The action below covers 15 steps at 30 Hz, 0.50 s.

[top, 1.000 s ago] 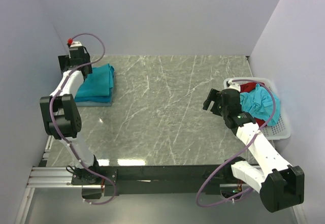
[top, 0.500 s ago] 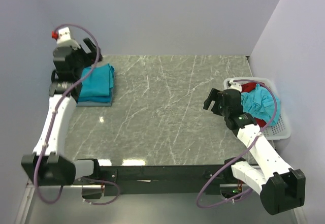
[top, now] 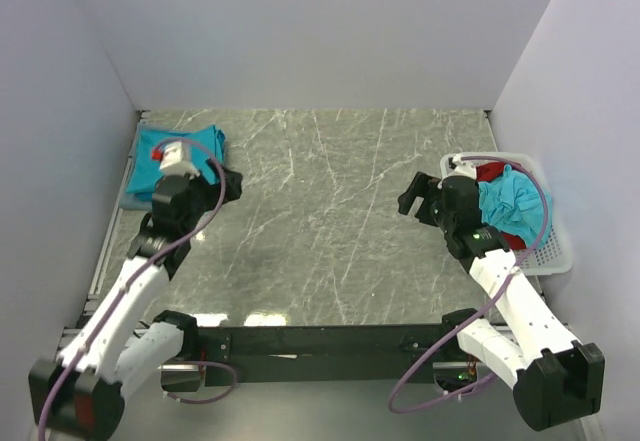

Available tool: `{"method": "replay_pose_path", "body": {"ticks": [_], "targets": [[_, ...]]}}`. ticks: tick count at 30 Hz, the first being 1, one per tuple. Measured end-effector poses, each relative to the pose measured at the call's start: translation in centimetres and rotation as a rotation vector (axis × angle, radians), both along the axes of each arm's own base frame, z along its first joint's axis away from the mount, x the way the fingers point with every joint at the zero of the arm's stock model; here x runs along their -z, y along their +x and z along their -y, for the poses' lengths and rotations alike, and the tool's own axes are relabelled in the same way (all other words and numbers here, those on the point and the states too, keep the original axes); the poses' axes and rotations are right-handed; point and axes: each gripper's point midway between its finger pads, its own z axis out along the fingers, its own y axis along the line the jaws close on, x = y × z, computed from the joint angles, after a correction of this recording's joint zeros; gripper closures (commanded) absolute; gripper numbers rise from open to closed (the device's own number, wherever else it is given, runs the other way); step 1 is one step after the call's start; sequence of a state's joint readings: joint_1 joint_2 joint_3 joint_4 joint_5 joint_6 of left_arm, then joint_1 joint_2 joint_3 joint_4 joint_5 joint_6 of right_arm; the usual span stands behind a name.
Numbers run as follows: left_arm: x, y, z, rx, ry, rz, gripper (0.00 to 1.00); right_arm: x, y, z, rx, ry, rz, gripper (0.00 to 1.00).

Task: Fold and stack the t-shirts
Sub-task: Reset both grippers

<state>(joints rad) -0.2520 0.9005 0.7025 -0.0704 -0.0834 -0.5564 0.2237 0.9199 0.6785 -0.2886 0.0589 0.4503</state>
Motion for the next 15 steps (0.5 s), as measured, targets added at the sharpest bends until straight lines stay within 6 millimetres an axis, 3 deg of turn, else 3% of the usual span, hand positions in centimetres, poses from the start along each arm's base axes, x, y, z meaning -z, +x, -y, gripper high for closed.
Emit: {"method": "replay_pose_path", "body": {"ticks": [4,8,15], "targets": [[-2.4,-2.0,-2.0,-0.093,-0.054,0.128,0.00,-1.3,0.1,-0.2,-0.008,0.021,0.055,0.04],[-5.0,-2.6,-2.8,-0.130,-0.084,0.232,0.00,-1.9,0.1,-0.5,-0.008,0.050,0.097,0.04],[-3.5,-2.2,-3.1,-0.154,-0.072,0.182,0.00,-1.4,0.1,-0.6,0.006,0.076,0.084,0.04]]}}
